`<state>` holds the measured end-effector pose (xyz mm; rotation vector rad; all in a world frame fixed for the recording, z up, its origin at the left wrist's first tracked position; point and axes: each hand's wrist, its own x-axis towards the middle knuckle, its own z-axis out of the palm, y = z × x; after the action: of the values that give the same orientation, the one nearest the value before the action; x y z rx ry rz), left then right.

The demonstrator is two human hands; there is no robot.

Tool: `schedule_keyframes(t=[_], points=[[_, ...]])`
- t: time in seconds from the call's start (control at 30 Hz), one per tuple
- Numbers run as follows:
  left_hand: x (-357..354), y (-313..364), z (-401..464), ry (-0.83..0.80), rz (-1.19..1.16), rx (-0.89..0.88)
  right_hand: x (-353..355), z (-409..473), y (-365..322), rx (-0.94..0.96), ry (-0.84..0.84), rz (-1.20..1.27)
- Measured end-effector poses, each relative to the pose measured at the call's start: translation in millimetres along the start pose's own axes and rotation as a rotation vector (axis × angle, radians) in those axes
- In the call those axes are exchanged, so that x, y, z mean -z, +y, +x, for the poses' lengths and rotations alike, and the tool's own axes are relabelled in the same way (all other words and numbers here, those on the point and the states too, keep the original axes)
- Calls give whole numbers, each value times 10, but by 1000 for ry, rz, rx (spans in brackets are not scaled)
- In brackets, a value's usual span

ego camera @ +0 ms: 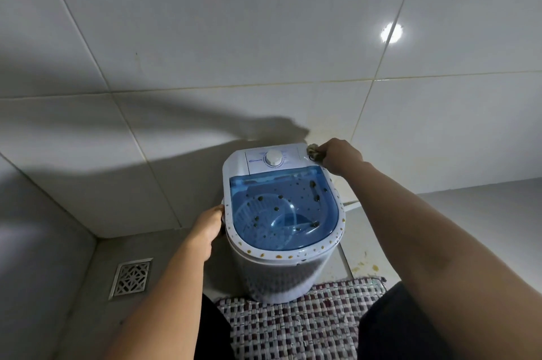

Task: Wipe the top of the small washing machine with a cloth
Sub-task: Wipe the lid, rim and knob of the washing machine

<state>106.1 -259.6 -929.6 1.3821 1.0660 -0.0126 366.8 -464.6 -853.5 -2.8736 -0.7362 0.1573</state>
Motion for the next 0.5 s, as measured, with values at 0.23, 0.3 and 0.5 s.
schedule_keyframes(t=[0.23, 0.3, 0.5], points=[[3, -28, 8, -11, 11, 13, -115, -222, 112, -43, 14, 70], [10, -27, 7, -20, -2, 4, -123, -282, 124, -43, 4, 91], [23, -17, -26, -41, 14, -28, -197, -445, 170, -50, 27, 150]])
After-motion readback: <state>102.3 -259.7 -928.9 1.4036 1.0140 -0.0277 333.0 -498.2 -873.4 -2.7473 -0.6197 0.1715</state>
